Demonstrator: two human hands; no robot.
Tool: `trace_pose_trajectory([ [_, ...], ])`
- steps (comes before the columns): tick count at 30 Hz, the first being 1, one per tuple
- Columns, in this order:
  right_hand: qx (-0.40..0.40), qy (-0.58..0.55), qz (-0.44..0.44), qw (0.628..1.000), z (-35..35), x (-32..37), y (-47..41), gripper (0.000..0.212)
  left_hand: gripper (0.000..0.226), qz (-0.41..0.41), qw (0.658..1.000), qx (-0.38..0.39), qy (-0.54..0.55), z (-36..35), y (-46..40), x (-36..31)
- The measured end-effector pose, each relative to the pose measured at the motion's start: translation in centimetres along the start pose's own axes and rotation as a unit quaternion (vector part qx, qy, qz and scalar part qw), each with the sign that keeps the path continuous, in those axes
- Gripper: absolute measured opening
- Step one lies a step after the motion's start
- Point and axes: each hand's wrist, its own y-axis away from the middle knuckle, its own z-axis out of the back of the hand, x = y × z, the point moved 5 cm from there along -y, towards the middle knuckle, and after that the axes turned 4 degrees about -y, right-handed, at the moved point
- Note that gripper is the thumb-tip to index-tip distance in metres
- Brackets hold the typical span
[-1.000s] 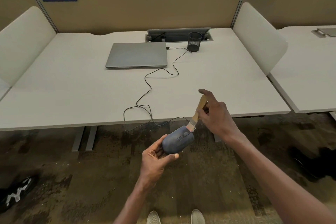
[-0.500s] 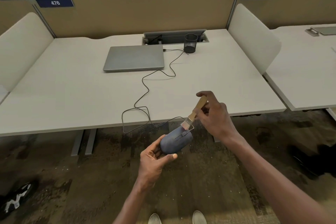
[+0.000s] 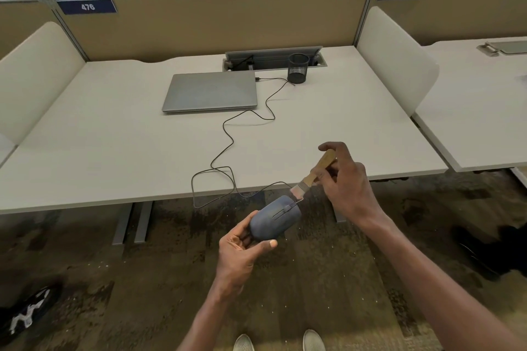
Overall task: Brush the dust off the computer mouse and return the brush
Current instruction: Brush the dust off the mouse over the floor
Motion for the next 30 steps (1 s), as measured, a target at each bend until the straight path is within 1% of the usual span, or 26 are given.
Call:
trace_pose_trajectory([
  [5, 0.09, -0.079, 0.042, 0.992, -1.1, 1.5, -0.7, 0.041, 0.079, 0.001, 1.0, 0.008, 0.0, -0.2, 0.1, -0.1],
  [9, 0.133, -0.067, 0.037, 0.988, -1.8, 1.6, -0.6, 0.047, 0.074, -0.005, 1.0, 0.008, -0.004, -0.1, 0.1, -0.3],
  [13, 0.134, -0.009, 0.036, 0.99, -1.2, 1.6, -0.8, 0.057, 0.075, -0.009, 1.0, 0.004, 0.002, 0.1, 0.3, -0.2],
  [15, 0.125, -0.007, 0.043, 0.991, -0.8, 1.9, -1.0, 0.059, 0.074, -0.01, 1.0, 0.004, 0.004, 0.2, 0.3, -0.2],
  [17, 0.127, -0.003, 0.053, 0.99, -0.7, 2.4, -1.1, 0.058, 0.073, -0.011, 1.0, 0.005, 0.004, 0.2, 0.2, -0.2],
  [21, 0.167, 0.027, 0.067, 0.983, -1.3, 3.0, -1.0, 0.053, 0.074, -0.007, 1.0, 0.011, 0.009, 0.1, 0.0, -0.1],
  [24, 0.175, 0.015, 0.07, 0.982, -2.0, 3.2, -1.1, 0.049, 0.073, -0.005, 1.0, 0.016, 0.011, 0.0, 0.0, 0.0],
  [28, 0.134, -0.014, 0.062, 0.989, -2.1, 3.0, -1.4, 0.048, 0.072, -0.005, 1.0, 0.017, 0.018, 0.1, 0.0, 0.0],
  [30, 0.136, -0.017, 0.063, 0.989, -2.0, 2.8, -1.5, 0.051, 0.073, -0.006, 1.0, 0.015, 0.019, 0.2, 0.0, -0.1],
])
